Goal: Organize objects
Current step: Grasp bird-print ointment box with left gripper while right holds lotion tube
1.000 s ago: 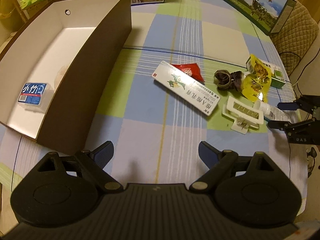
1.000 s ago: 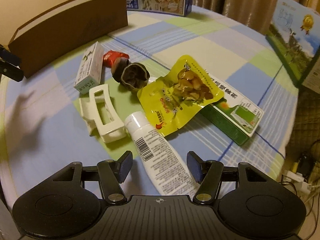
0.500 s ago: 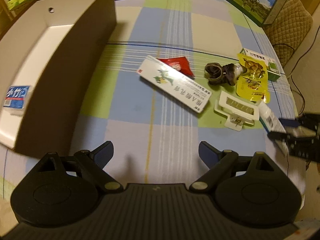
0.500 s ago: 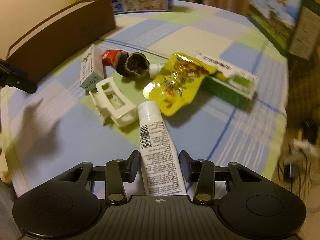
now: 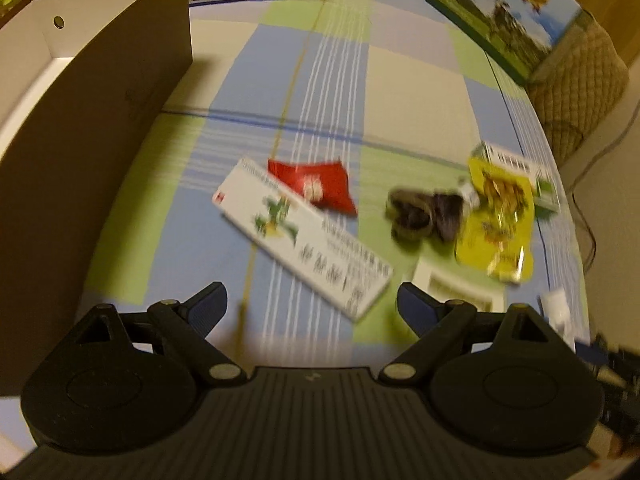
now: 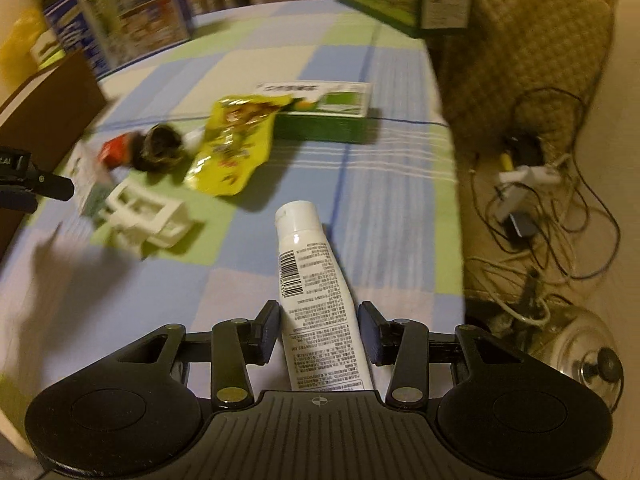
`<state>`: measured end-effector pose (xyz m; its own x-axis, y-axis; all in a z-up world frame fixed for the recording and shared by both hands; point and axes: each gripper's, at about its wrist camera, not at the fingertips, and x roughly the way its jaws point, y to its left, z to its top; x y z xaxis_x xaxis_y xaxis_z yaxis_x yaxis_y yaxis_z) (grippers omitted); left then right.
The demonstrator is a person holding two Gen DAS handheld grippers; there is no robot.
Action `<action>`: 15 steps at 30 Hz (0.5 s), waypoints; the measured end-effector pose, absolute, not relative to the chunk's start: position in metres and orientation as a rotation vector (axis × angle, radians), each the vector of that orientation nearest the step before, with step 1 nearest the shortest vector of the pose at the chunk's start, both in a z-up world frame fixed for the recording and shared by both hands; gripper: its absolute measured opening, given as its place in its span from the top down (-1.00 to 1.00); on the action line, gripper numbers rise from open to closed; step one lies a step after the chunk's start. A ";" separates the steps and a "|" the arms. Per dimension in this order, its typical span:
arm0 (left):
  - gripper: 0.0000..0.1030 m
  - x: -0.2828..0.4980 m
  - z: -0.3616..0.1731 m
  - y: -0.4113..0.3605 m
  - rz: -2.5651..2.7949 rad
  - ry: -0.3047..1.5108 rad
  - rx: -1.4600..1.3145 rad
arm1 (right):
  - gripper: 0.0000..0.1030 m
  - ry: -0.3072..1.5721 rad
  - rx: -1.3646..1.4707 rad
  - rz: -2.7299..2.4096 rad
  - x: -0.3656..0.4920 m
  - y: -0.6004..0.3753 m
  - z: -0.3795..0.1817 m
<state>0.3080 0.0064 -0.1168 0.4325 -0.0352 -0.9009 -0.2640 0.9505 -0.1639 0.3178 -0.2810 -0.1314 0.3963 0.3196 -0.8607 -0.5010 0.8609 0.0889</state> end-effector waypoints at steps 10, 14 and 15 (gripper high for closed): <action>-0.52 0.344 -0.147 0.020 0.226 1.138 -0.368 | 0.21 1.023 -0.156 0.443 0.330 -0.288 -0.131; -0.14 0.338 -0.144 0.021 0.208 1.128 -0.309 | 0.21 1.017 -0.149 0.443 0.329 -0.289 -0.132; -0.01 0.335 -0.144 0.022 0.201 1.126 -0.297 | 0.21 1.016 -0.150 0.443 0.329 -0.289 -0.132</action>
